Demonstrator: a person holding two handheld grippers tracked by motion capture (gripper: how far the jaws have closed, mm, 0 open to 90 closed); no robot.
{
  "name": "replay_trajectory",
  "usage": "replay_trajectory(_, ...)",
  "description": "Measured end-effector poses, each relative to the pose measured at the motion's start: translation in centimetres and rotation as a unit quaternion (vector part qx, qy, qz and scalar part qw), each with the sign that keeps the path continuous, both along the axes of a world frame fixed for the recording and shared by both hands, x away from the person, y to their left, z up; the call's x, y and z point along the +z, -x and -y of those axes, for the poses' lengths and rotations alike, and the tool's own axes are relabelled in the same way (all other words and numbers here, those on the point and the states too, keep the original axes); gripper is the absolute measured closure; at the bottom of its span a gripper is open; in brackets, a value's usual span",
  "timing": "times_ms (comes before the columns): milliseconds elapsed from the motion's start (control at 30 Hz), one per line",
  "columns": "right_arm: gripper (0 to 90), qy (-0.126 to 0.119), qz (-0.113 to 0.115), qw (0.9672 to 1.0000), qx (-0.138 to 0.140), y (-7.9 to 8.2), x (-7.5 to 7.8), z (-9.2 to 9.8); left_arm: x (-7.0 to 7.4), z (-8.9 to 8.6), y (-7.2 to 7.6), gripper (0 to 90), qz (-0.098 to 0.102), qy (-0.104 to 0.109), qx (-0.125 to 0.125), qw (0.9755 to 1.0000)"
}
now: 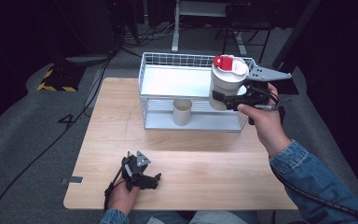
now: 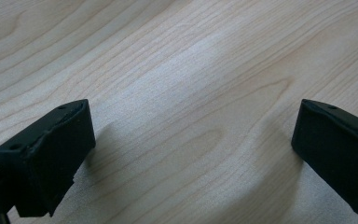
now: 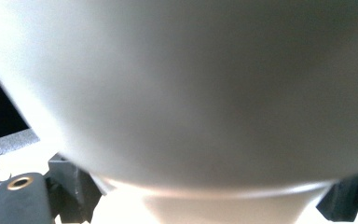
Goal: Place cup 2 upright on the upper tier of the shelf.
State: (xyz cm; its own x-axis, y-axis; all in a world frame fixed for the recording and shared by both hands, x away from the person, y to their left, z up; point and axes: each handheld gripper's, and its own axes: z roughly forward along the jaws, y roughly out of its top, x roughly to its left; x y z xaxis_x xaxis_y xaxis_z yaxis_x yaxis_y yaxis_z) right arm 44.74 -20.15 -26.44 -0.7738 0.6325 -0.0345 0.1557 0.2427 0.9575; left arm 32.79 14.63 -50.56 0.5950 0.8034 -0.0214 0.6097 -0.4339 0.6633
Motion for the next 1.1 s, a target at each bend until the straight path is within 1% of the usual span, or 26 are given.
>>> replay_trajectory(67, 13.8, -0.003, -0.002, 1.0, -0.001, -0.7, 0.2, -0.3, 0.0, 0.0, 0.0, 0.0, 0.0, 0.0, 0.001, 1.0)
replay_trajectory(100, 13.8, -0.003, -0.002, 1.0, -0.001, -0.7, 0.2, -0.3, 0.0, 0.0, 0.0, 0.0, 0.0, 0.0, 0.001, 1.0)
replay_trajectory(233, 13.8, -0.006, -0.003, 1.0, -0.004, -2.2, 0.5, -0.8, 0.0, 0.0, 0.0, 0.0, -0.001, 0.001, 0.003, 1.0)
replay_trajectory(267, 13.8, -0.006, -0.004, 1.0, -0.004, -2.8, 0.5, -1.1, 0.0, 0.0, 0.0, 0.0, -0.001, 0.001, 0.004, 1.0)
replay_trajectory(333, 13.8, -0.005, -0.003, 1.0, -0.005, -3.0, 0.5, -1.2, 0.0, 0.0, 0.0, 0.0, -0.001, 0.001, 0.003, 1.0)
replay_trajectory(367, 13.8, -0.004, -0.001, 1.0, -0.008, -3.3, 0.5, -1.4, 0.0, 0.0, 0.0, 0.0, -0.001, 0.001, 0.004, 1.0)
replay_trajectory(400, 13.8, -0.009, -0.003, 0.9999, -0.012, -3.8, 0.3, -1.7, 0.0, 0.0, 0.0, 0.0, -0.001, 0.001, 0.004, 1.0)
replay_trajectory(433, 13.8, -0.009, -0.003, 0.9999, -0.012, -3.8, 0.3, -1.7, 0.0, 0.0, 0.0, 0.0, -0.001, 0.001, 0.004, 1.0)
replay_trajectory(467, 13.8, -0.018, -0.007, 0.9997, -0.016, -4.4, 0.1, -2.1, 0.0, 0.0, 0.0, 0.0, -0.001, 0.0, 0.004, 1.0)
replay_trajectory(500, 13.8, -0.022, -0.008, 0.9996, -0.017, -4.7, 0.1, -2.3, 0.0, 0.0, 0.0, 0.0, -0.001, 0.0, 0.004, 1.0)
replay_trajectory(600, 13.8, -0.027, -0.009, 0.9993, -0.024, -5.6, -0.1, -2.8, 0.0, 0.0, 0.0, 0.0, -0.002, 0.0, 0.004, 1.0)
replay_trajectory(633, 13.8, -0.027, -0.009, 0.9993, -0.024, -5.6, -0.1, -2.8, 0.0, 0.0, 0.0, 0.0, -0.002, 0.0, 0.004, 1.0)
replay_trajectory(667, 13.9, -0.029, -0.01, 0.9991, -0.028, -6.1, -0.1, -3.3, 0.0, 0.0, -0.1, 0.0, -0.001, 0.0, 0.005, 1.0)
replay_trajectory(800, 13.8, -0.027, -0.01, 0.9989, -0.038, -7.1, -0.3, -3.8, 0.0, 0.1, -0.1, 0.0, 0.0, 0.001, 0.006, 1.0)
replay_trajectory(833, 13.8, -0.027, -0.01, 0.9989, -0.038, -7.1, -0.3, -3.8, 0.0, 0.1, -0.1, 0.0, 0.0, 0.001, 0.006, 1.0)
replay_trajectory(867, 13.8, -0.028, -0.01, 0.9985, -0.045, -7.7, -0.5, -4.1, 0.0, 0.1, -0.1, 0.0, 0.0, 0.001, 0.006, 1.0)
replay_trajectory(1000, 13.8, -0.027, -0.011, 0.9983, -0.05, -8.4, -0.7, -4.5, 0.0, 0.1, -0.1, 0.0, -0.001, 0.001, 0.007, 1.0)
replay_trajectory(1100, 13.8, -0.028, -0.021, 0.9976, -0.06, -9.2, -1.2, -4.9, 0.0, 0.1, -0.1, 0.0, -0.001, 0.001, 0.006, 1.0)
